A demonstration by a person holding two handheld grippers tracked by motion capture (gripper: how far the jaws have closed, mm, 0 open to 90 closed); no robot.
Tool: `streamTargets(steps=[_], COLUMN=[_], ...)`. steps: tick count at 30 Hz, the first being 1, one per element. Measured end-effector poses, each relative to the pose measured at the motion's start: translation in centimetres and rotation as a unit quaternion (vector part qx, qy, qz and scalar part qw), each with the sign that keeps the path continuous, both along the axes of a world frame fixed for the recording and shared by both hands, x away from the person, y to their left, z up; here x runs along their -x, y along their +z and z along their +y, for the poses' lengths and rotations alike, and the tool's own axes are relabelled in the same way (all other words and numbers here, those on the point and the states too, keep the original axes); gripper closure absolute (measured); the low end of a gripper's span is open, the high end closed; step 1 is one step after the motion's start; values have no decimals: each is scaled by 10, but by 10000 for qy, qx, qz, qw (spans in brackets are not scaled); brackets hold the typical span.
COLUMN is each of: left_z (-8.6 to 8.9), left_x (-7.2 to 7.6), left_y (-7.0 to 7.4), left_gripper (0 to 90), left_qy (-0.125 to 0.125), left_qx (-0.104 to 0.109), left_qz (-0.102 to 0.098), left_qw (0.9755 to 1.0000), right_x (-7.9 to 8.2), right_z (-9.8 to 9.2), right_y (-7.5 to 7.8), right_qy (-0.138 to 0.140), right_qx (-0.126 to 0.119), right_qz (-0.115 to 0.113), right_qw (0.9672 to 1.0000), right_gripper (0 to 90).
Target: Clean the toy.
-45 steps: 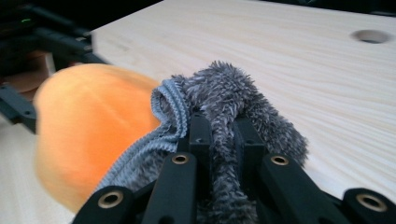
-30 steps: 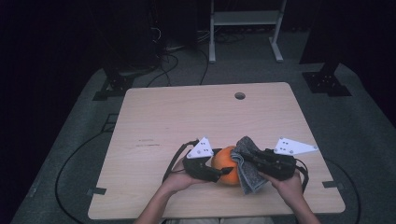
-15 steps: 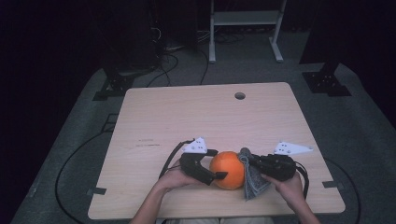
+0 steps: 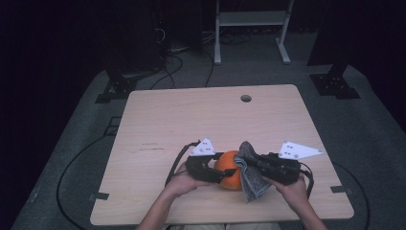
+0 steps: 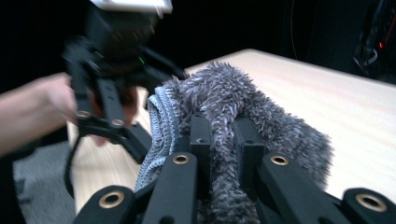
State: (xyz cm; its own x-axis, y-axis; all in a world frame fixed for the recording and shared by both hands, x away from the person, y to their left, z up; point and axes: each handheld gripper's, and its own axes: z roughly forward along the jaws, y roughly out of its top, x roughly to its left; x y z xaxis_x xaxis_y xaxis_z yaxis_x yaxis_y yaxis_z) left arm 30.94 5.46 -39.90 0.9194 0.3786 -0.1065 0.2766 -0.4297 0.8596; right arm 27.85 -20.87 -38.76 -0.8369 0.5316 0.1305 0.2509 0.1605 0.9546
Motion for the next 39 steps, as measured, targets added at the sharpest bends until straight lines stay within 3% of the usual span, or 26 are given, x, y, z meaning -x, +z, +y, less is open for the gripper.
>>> streamTargets(steps=[1, 5, 7, 8, 9, 10, 11, 12, 14, 18, 21, 23, 26, 28, 31, 35, 39], left_z=[-1, 6, 10, 12, 11, 7, 4, 2, 3, 7, 5, 5, 7, 7, 5, 1, -3], left_x=[0, -4, -5, -6, -6, -7, -9, -9, -9, -9, -4, -1, 1, 2, -1, -4, -2], left_y=[-1, -7, -8, -10, -13, -19, -24, -26, -30, -22, -13, -9, -7, -10, -14, -21, -24], left_gripper=[327, 263, 211, 187, 167, 162, 136, 126, 191, 339, 367, 376, 380, 374, 260, 253, 290], left_qy=[-10, -416, -585, -621, -570, -358, -314, -343, -295, -131, -74, -155, -430, -516, -495, -285, -204], left_qx=[-80, 59, 103, 132, 72, -195, -278, -223, 17, 132, 114, 53, -152, -236, -167, -76, -65], left_qz=[-9, 243, 210, 86, -56, -198, -104, -28, 5, 48, -131, -135, -138, -148, -28, 14, 9], left_qw=[10000, 9988, 9980, 9979, 9983, 9990, 9991, 9992, 9996, 9998, 9998, 9998, 9989, 9983, 9986, 9996, 9998], right_x=[-2, -9, -10, -11, -12, -13, -14, -14, -13, -4, 5, 7, 2, -6, -15, -17, -5], right_z=[2, -2, -6, -8, -10, -11, -12, -12, -11, -8, 1, 4, -4, -11, -21, -24, -12], right_y=[-4, -19, -21, -22, -22, -23, -23, -24, -23, -14, -3, 1, -3, -12, -25, -27, -14], right_qy=[-30, -162, -227, -242, -304, -331, -341, -330, -392, -419, 55, 115, 8, -105, -79, -231, -167], right_qx=[74, 97, 120, 112, 108, 124, 118, 110, 216, 300, 52, 95, 107, 183, -168, -50, 221], right_qz=[55, 205, 215, 225, 226, 217, 203, 198, 103, -181, -310, -392, -254, -38, 350, 346, 44], right_qw=[10000, 9996, 9994, 9994, 9992, 9991, 9991, 9992, 9989, 9985, 9995, 9991, 9996, 9998, 9992, 9991, 9996], right_gripper=[803, 803, 803, 803, 802, 802, 802, 802, 800, 801, 803, 803, 803, 803, 800, 803, 804])
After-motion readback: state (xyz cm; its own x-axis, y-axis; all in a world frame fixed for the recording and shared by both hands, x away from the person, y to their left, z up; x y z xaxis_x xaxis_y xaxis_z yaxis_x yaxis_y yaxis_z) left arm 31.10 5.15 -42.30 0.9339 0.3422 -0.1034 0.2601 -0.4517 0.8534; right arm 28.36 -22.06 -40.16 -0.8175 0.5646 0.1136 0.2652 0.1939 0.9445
